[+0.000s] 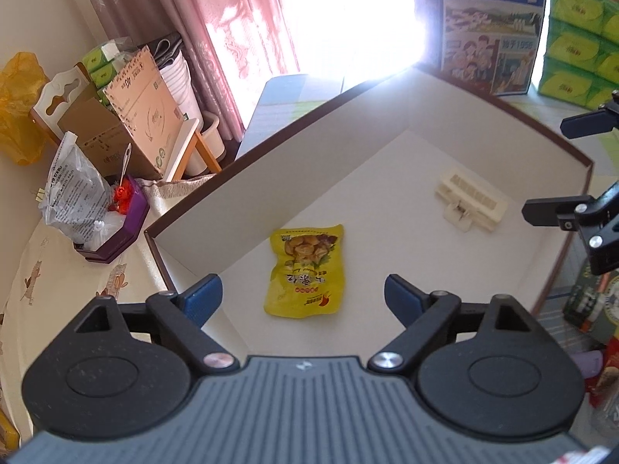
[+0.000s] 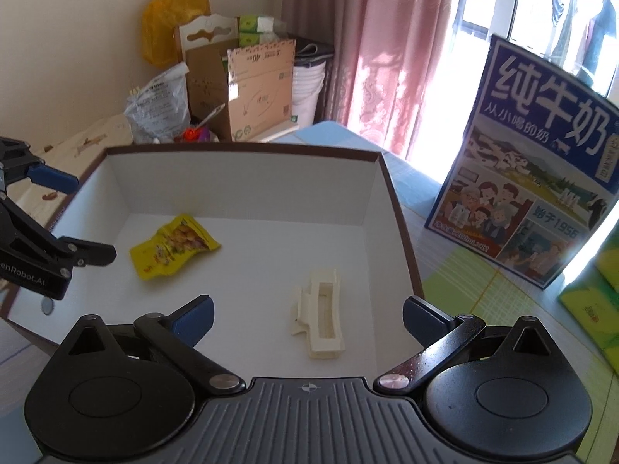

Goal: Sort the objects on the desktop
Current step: 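Open both tools to drop the bag and clip into the box, then withdraw both tools from the box back toward the table items, then grasp the clear plastic cup with the left tool while the right tool grasps the black FLYCO box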

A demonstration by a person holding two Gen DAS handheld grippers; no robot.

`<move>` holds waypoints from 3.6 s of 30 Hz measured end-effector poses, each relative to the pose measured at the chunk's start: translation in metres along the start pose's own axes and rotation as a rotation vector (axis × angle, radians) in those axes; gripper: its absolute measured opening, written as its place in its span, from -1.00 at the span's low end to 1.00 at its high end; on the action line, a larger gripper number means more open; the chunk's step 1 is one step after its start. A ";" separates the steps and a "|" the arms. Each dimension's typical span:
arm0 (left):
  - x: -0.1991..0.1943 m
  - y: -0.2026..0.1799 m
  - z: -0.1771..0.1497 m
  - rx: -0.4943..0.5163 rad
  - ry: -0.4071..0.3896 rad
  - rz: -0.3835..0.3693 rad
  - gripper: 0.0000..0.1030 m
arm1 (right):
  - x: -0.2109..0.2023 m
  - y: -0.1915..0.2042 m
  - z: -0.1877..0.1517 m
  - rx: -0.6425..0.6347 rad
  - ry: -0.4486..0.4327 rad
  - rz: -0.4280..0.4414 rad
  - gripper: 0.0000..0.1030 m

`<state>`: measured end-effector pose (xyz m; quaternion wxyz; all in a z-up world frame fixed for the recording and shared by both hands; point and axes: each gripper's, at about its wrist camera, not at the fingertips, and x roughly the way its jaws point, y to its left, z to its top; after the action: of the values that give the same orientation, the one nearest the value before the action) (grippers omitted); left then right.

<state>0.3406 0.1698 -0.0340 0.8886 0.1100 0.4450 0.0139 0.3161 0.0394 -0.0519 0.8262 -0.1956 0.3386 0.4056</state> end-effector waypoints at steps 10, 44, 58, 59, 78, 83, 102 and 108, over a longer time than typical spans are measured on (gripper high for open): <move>-0.052 -0.004 -0.015 -0.042 -0.065 -0.031 0.75 | -0.056 0.009 -0.013 0.058 -0.098 0.006 0.96; -0.166 -0.065 -0.133 -0.129 -0.096 -0.161 0.91 | -0.211 0.045 -0.147 0.166 -0.118 -0.004 0.96; -0.161 -0.121 -0.158 -0.067 -0.001 -0.237 0.91 | -0.231 0.043 -0.215 0.258 0.033 -0.059 0.96; -0.161 -0.123 -0.158 -0.062 0.002 -0.240 0.91 | -0.232 0.042 -0.218 0.263 0.041 -0.065 0.96; -0.133 -0.159 -0.157 -0.017 0.048 -0.270 0.86 | -0.224 0.010 -0.254 0.438 0.139 -0.215 0.96; -0.121 -0.160 -0.155 -0.007 0.062 -0.263 0.85 | -0.218 -0.002 -0.258 0.485 0.148 -0.250 0.96; -0.040 -0.192 -0.134 0.148 0.147 -0.307 0.50 | -0.191 -0.028 -0.269 0.594 0.196 -0.323 0.96; -0.019 -0.203 -0.129 0.189 0.174 -0.319 0.32 | -0.188 -0.033 -0.270 0.618 0.198 -0.335 0.96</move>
<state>0.2116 -0.0072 -0.1362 0.8234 0.1194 0.5314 -0.1594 0.1509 -0.2428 -0.1023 0.8644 -0.0278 0.4870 0.1222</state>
